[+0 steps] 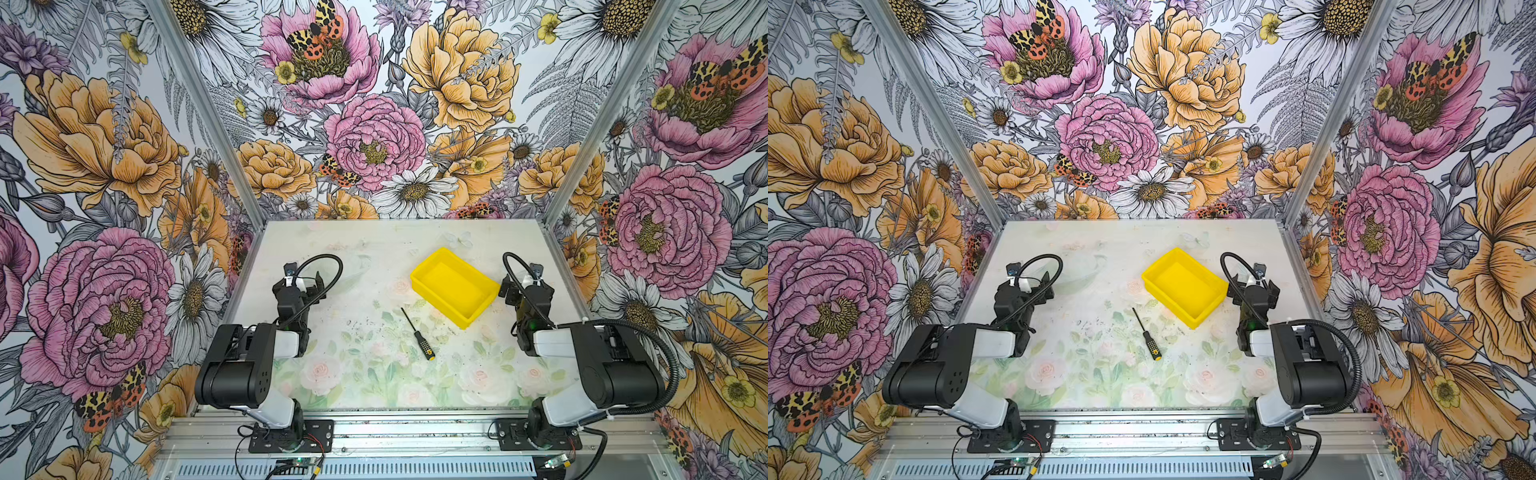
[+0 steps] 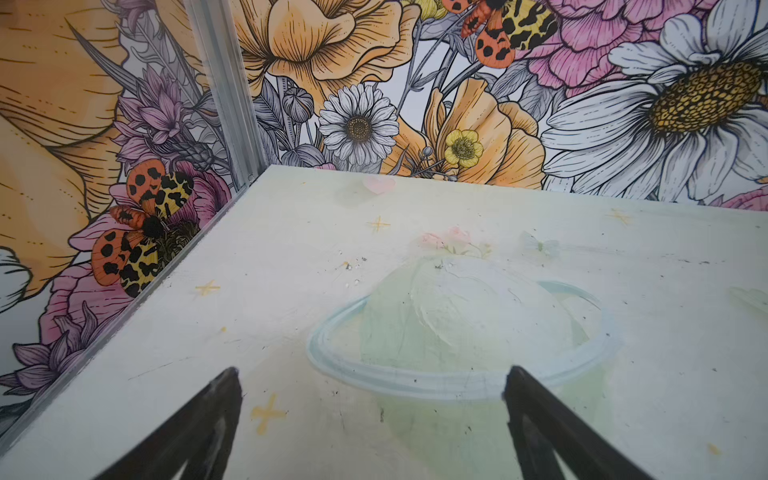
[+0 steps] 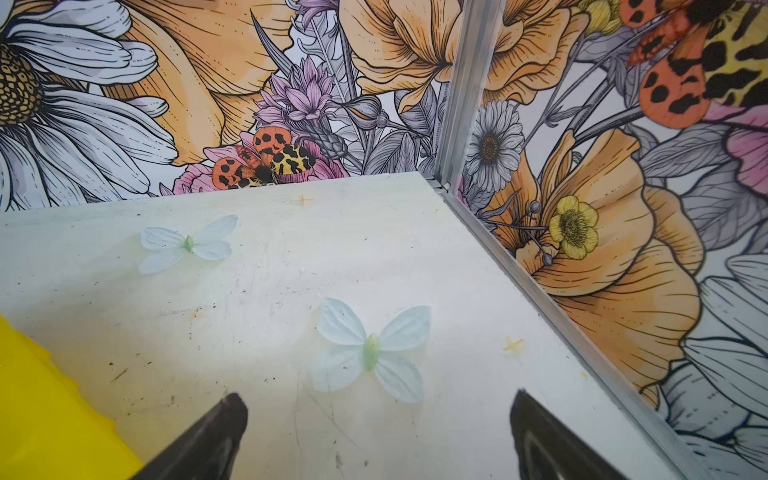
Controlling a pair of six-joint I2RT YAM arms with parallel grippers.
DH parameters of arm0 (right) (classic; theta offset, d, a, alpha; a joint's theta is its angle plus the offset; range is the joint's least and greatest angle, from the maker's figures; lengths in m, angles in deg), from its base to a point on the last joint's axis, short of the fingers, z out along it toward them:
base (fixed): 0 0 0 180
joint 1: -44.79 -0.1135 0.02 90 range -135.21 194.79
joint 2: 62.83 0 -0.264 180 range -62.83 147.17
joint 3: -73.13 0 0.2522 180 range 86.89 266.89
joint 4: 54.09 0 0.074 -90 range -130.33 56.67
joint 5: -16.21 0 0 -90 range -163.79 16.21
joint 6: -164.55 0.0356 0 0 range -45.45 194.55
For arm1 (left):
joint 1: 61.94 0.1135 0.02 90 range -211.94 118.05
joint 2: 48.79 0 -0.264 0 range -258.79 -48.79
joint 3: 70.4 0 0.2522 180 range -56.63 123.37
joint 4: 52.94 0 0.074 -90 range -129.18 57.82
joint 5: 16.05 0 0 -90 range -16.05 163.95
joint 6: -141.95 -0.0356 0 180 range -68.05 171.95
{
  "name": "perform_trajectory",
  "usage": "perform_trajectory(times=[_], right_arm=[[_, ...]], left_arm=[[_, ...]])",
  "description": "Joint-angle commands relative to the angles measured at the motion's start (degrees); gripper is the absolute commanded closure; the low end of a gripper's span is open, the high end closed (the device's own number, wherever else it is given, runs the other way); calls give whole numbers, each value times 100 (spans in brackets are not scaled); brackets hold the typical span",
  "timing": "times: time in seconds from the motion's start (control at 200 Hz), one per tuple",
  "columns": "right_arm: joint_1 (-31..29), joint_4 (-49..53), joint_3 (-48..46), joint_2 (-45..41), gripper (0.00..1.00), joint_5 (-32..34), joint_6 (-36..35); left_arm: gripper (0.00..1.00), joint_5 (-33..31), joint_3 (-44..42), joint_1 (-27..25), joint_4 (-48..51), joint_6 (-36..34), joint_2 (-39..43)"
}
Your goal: Put the screwdriver in the bin
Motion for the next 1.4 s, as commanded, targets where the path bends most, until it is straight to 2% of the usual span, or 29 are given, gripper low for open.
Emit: perform_trajectory(times=[0.0,0.871,1.086,1.396], right_arm=[[18,-106,11,19,0,6,21],[12,-205,-64,-27,1,24,11],[-53,546,135,-475,0,-84,-92],[-63,1174,170,-1052,0,-38,-45]], left_arm=[[1,155,8,29,-37,-56,7],[1,209,8,60,-38,-39,16],[1,381,301,161,850,49,424],[1,478,275,255,1809,295,1298]])
